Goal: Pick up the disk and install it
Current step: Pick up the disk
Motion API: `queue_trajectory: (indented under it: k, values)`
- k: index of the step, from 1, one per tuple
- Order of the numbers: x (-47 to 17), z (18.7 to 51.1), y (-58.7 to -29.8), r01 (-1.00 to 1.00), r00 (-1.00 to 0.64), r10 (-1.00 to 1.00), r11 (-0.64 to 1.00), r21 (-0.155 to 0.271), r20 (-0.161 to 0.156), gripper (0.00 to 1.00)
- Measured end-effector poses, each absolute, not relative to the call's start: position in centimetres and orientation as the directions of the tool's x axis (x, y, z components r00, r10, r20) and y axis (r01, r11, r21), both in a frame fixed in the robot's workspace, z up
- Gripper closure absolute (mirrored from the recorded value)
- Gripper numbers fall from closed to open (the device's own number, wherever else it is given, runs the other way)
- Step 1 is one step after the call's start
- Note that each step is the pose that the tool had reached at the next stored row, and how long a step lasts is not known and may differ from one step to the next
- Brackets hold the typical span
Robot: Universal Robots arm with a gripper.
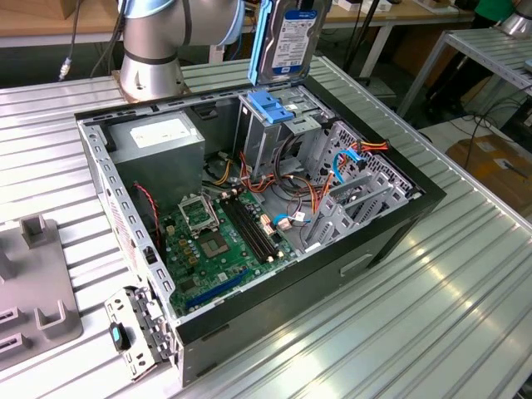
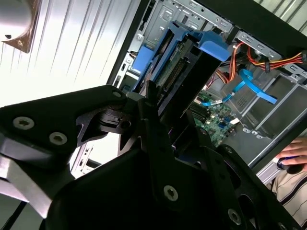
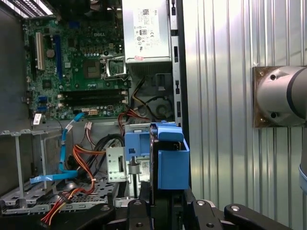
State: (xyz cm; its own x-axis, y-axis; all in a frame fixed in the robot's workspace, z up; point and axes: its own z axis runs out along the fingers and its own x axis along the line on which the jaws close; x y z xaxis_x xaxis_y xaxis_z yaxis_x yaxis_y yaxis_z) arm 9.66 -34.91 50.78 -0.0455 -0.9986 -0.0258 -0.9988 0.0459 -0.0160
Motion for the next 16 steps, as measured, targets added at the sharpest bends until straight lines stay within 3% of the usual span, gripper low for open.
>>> queue_trajectory:
  k: [16]
  values:
    - [10.2, 50.7, -36.2, -0.999, -0.046, -0.999, 0.046, -0.016, -0.026, 0.65]
